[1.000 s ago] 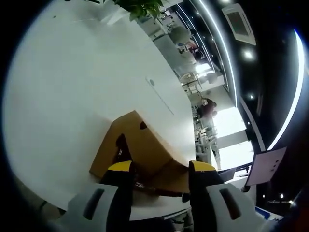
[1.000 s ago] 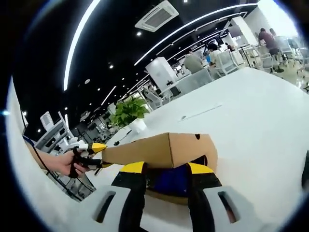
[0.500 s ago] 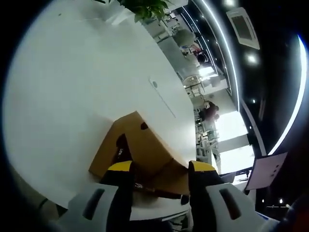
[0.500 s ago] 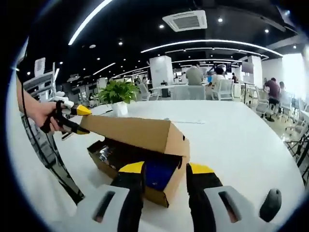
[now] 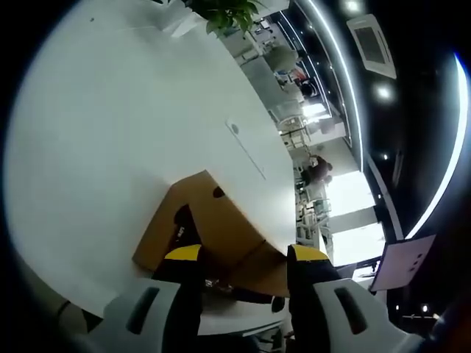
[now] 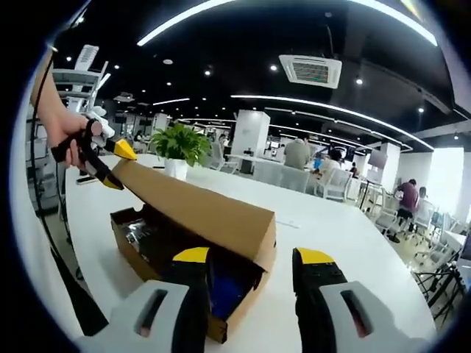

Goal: Operate the shoe box by opening the lid, removing the specified soft item, and placing it in the target area until the item is outside and the box remains undamaged.

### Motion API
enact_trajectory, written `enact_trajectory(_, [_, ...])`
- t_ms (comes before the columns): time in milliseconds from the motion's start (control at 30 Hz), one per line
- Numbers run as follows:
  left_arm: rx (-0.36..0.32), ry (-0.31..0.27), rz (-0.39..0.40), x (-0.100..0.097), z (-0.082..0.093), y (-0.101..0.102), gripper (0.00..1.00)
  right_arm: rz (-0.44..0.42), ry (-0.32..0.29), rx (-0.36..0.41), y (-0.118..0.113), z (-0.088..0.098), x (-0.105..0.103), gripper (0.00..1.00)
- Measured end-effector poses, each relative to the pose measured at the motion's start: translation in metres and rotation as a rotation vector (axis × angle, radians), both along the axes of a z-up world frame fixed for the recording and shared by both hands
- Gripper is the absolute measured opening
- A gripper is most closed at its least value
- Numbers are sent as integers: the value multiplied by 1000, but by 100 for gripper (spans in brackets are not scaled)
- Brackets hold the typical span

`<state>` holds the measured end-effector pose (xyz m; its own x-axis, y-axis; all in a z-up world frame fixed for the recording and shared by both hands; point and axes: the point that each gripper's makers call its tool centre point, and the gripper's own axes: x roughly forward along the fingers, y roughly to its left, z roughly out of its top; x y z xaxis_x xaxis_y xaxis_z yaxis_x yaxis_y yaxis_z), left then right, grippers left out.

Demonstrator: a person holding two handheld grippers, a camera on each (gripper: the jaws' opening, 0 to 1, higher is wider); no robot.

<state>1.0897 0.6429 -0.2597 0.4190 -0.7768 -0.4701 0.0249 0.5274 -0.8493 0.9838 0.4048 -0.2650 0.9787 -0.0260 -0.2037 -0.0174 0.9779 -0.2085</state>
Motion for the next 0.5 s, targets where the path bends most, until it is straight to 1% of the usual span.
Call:
enact_trajectory(167, [5,-6,-20,-2,0,-1,45,-13,5,-9,-2,-2,2,39])
enact_trajectory(267, [3,-5,-22,-4,-2,-1,45,-20,-7,-37,-4,0,4,33])
enact_trajectory(400, [-7,-21,-19,-5,-1,-1,45,-25,-8,-71,-4,-2,11,35])
enact_trajectory(433, [-13,-22,-16,-4,-1,-1,45,-28,-7,-94,-4,-1,14,36])
enact_trajectory(500, [-40,-32,-4,-3,2,-2,45,-27,-20,-79,-3,1,15,36])
